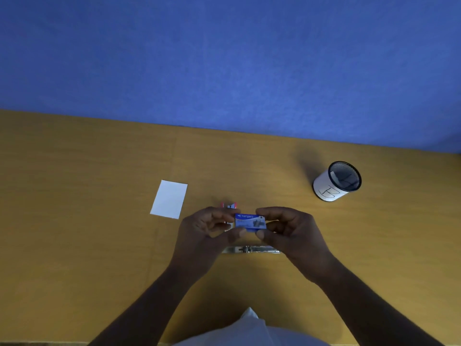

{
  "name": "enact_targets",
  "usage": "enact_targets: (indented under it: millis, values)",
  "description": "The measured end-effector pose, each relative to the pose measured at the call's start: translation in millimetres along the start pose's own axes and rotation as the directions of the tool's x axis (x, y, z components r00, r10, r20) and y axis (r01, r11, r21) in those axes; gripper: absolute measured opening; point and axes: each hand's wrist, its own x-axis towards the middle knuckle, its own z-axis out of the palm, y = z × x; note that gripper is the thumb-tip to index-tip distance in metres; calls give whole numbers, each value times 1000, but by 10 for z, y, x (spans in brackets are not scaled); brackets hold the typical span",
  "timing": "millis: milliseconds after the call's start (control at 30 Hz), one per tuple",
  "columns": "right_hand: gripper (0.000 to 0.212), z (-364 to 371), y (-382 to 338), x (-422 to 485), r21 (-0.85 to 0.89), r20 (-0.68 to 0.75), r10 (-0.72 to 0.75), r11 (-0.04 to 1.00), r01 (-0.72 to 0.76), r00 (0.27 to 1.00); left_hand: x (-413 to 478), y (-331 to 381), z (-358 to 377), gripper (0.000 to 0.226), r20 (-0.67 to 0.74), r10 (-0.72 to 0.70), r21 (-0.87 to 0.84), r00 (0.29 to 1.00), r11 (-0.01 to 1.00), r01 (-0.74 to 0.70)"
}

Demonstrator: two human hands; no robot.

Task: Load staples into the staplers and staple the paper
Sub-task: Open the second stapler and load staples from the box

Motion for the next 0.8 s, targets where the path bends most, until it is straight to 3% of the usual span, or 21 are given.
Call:
enact_targets:
  millis: [100, 300, 400, 467, 567, 667, 800]
  values:
    - [38, 4, -58, 1, 35, 16, -39, 999, 38, 999, -6, 54, 4, 25, -6, 21, -28, 1000, 999, -21]
    - [36, -2, -151, 38, 94, 37, -78, 993, 74, 996, -9, 177, -23, 27, -8, 140, 145, 990, 980, -137]
    - [37, -22, -216, 29, 84, 73, -89, 993, 83, 993, -15, 216, -41, 22, -6, 145, 119, 989, 983, -143]
    - [38, -18, -262, 17, 33, 88, -93, 995, 90, 992, -6, 252, -62, 31, 41, 82, 22, 996, 996, -83]
    - [44, 36, -345, -17, -76, 123, -118, 989, 128, 985, 27, 350, -80, 54, 233, -73, -136, 970, 985, 107]
    - [42, 68, -408, -33, -116, 122, -138, 982, 152, 983, 47, 422, -58, 44, 294, -50, -21, 955, 998, 59]
    - [38, 48, -442, -32, -54, 111, -144, 987, 151, 983, 21, 453, -81, 37, 225, -14, -94, 974, 995, 36]
